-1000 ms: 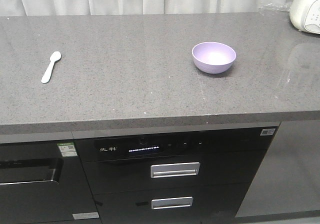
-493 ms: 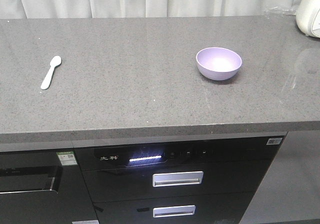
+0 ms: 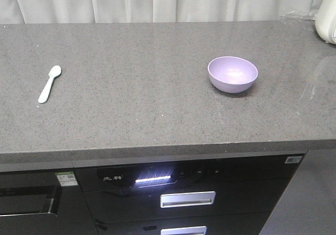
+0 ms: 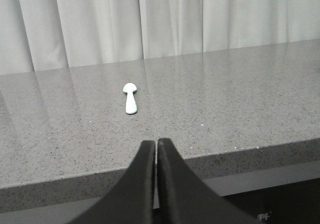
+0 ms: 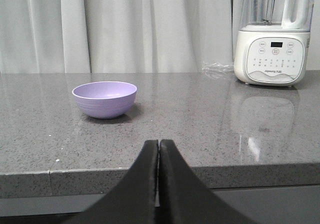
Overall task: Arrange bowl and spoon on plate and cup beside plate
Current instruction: 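Stop the base in front of the pale green spoon and lavender bowl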
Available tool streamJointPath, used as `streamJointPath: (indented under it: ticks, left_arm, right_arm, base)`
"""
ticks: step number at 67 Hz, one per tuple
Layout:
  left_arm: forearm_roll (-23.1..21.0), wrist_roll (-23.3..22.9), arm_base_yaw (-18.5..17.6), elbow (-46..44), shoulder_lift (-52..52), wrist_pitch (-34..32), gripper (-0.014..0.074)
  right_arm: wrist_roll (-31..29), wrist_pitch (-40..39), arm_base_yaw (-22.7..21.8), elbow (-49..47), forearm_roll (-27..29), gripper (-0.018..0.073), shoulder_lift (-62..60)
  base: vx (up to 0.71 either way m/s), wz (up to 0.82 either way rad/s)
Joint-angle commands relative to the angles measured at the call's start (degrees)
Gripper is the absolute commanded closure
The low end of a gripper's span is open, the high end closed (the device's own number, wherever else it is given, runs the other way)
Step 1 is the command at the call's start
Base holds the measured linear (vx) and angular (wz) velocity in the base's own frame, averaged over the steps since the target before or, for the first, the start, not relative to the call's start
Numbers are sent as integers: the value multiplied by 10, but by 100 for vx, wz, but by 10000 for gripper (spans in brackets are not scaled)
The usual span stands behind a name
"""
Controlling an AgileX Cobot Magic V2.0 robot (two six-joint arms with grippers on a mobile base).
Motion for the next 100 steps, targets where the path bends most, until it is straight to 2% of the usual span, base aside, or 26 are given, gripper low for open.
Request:
streamJointPath:
  ticks: [1, 100]
  left_arm:
    - [0, -6, 0, -4, -3, -43, 603]
    - [0, -6, 0, -4, -3, -43, 603]
  right_arm:
    - [-3, -44, -3, 2, -1, 565, -4]
    - [-3, -44, -3, 2, -1, 565, -4]
  base:
    - [7, -1]
    - [5, 2]
